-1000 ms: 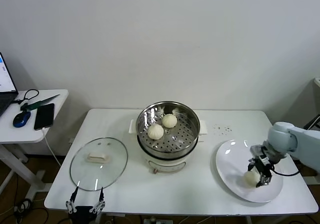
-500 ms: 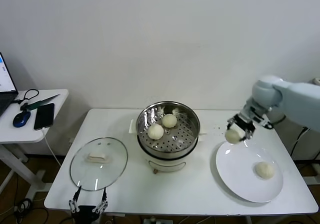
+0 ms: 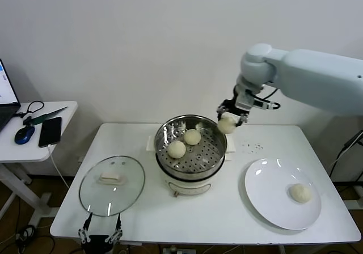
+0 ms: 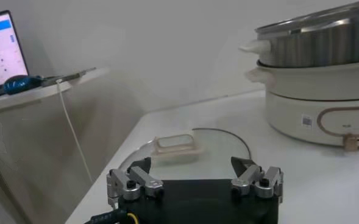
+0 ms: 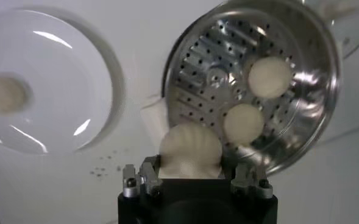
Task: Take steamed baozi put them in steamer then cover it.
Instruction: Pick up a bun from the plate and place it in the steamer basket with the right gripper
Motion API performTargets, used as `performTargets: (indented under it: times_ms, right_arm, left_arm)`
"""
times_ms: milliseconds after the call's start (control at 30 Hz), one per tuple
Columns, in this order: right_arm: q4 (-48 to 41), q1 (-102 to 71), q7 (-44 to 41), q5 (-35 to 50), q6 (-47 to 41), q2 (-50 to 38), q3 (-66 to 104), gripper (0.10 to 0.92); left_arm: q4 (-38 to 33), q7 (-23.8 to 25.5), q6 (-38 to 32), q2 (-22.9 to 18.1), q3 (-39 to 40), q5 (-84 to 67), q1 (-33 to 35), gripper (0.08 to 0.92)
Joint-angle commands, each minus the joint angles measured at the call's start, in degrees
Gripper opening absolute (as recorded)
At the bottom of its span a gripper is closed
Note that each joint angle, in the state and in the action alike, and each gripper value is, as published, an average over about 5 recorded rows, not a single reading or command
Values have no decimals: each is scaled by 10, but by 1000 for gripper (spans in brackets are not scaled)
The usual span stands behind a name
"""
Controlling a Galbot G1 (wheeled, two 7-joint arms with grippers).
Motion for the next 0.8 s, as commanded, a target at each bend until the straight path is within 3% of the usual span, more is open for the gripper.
performTargets:
  times_ms: [33,800]
  right_arm:
    - [-9,-56,0,-41,34,135,21,665]
    - [-2,-135,9,-65,37,127,-11,670]
  left_arm:
    - [-4,-2,5,-1,2,-2,-5,823]
    - [13,-5,9,0,-1,-5,-14,823]
